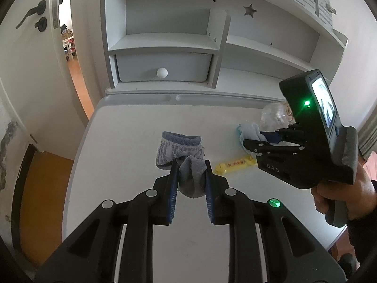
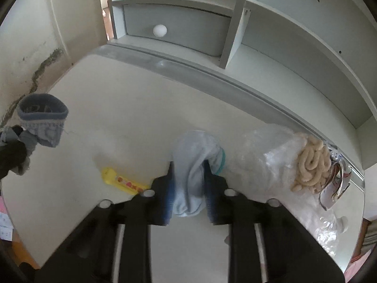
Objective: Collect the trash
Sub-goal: 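Carry the grey sock toward the bin while the right tool carries the light blue sock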
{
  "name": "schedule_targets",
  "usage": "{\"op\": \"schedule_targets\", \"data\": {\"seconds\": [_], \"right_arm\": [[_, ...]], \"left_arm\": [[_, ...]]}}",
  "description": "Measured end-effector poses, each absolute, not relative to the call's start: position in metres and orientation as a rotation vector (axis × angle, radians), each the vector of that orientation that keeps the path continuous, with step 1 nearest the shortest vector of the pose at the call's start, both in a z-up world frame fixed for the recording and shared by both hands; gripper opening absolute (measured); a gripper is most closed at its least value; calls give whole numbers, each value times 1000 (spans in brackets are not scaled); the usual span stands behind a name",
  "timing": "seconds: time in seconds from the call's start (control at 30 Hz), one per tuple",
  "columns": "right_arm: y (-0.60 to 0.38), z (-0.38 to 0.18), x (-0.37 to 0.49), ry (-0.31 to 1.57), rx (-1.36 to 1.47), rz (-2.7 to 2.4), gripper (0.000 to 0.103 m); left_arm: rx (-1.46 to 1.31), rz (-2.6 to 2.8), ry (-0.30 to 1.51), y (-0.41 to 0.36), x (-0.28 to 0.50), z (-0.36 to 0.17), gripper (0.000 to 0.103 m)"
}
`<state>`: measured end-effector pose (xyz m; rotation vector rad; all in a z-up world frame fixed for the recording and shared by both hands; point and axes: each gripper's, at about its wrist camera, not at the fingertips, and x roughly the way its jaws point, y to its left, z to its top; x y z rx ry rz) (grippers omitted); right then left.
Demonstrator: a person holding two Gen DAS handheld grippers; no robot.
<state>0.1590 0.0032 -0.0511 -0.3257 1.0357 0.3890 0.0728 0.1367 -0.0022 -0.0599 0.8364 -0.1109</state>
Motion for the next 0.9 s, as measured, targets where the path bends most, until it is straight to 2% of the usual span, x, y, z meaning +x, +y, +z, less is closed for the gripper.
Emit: {"op": "schedule_targets", "data": {"seconds": [0.3, 0.47, 0.67, 0.9], "right_arm": [[-40, 17, 120, 904, -25, 587, 20], [-117, 41, 87, 843, 55, 497, 20], [-257, 51, 31, 787, 162, 239, 20], [-421, 33, -77, 761, 309, -106, 20]], "left_arm": [[-55, -143, 796, 117, 65, 15, 20], [-32, -237, 779, 71, 63, 27, 20], [32, -470, 751, -37, 54, 39, 20], [124, -848, 729, -208, 4, 38, 20]]}}
